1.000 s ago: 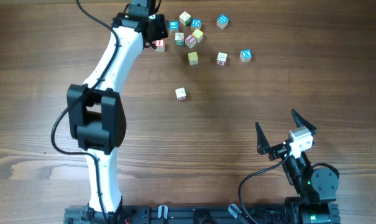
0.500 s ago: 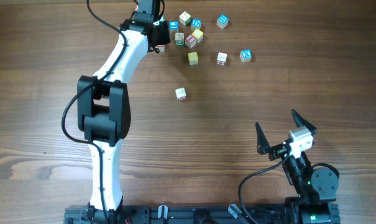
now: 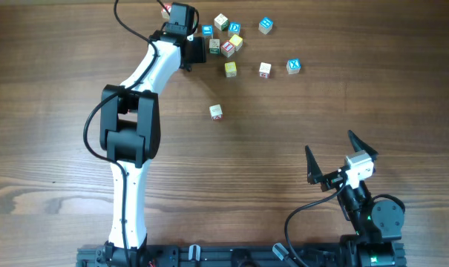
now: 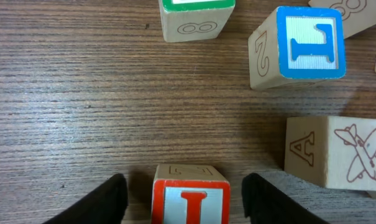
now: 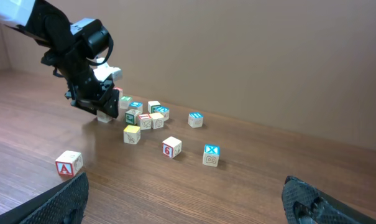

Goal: Form a circle
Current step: 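Grasp the red I block with the left gripper and lift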

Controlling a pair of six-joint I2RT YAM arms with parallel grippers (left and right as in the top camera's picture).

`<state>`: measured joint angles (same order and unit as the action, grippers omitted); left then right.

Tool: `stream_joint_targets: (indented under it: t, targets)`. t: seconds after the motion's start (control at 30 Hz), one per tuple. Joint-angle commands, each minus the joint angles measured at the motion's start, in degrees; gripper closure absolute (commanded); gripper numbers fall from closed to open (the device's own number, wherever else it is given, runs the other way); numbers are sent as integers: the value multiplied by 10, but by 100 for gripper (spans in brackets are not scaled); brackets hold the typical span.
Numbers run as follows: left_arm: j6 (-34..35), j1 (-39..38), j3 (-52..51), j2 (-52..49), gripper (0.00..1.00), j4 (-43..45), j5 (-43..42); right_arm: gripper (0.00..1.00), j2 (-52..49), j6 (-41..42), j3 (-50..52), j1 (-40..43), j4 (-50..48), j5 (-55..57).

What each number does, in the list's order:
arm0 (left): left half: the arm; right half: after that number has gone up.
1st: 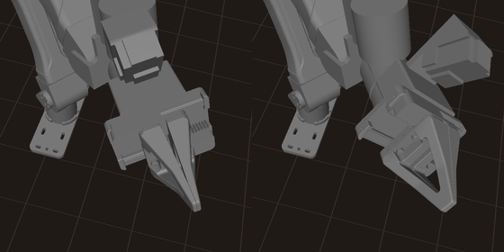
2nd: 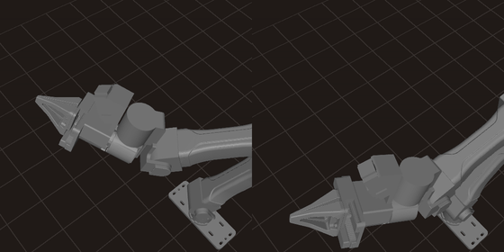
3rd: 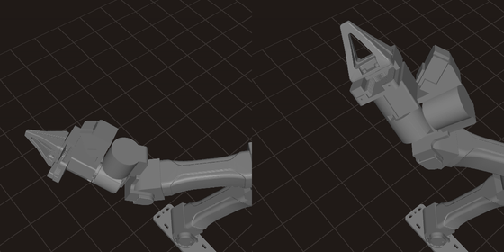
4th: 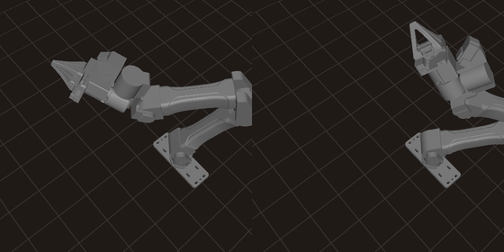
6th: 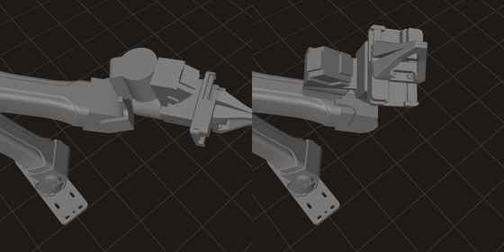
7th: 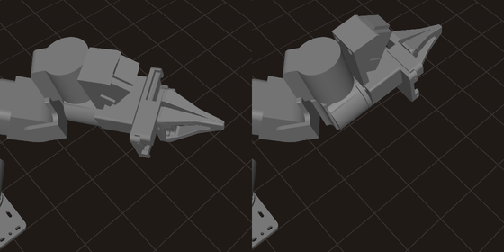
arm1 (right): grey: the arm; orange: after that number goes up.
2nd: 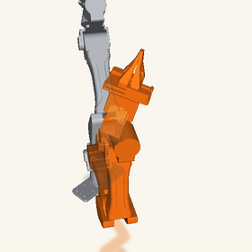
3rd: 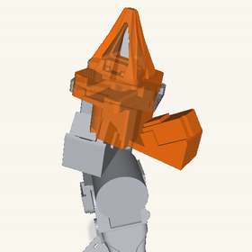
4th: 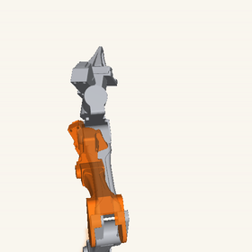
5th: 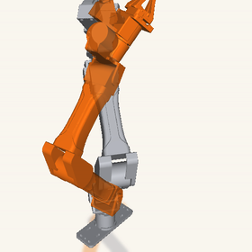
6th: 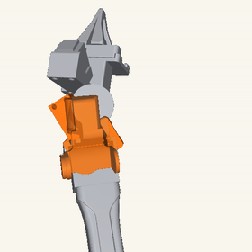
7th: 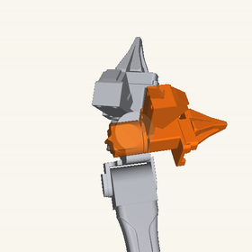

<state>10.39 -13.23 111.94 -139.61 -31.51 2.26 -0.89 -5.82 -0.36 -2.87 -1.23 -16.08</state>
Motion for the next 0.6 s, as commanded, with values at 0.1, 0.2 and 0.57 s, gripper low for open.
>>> stream_joint_targets:
  t: [0.1,0.2,0.57]
  targets:
    - [-12,0,7,-3,48,9,8,0,5,-2,1,3,-1,-3]
    - [-12,0,7,-3,55,14,8,0,5,-2,1,3,-1,-3]
    - [-12,0,7,26,81,8,8,0,5,-2,1,3,-1,-3]
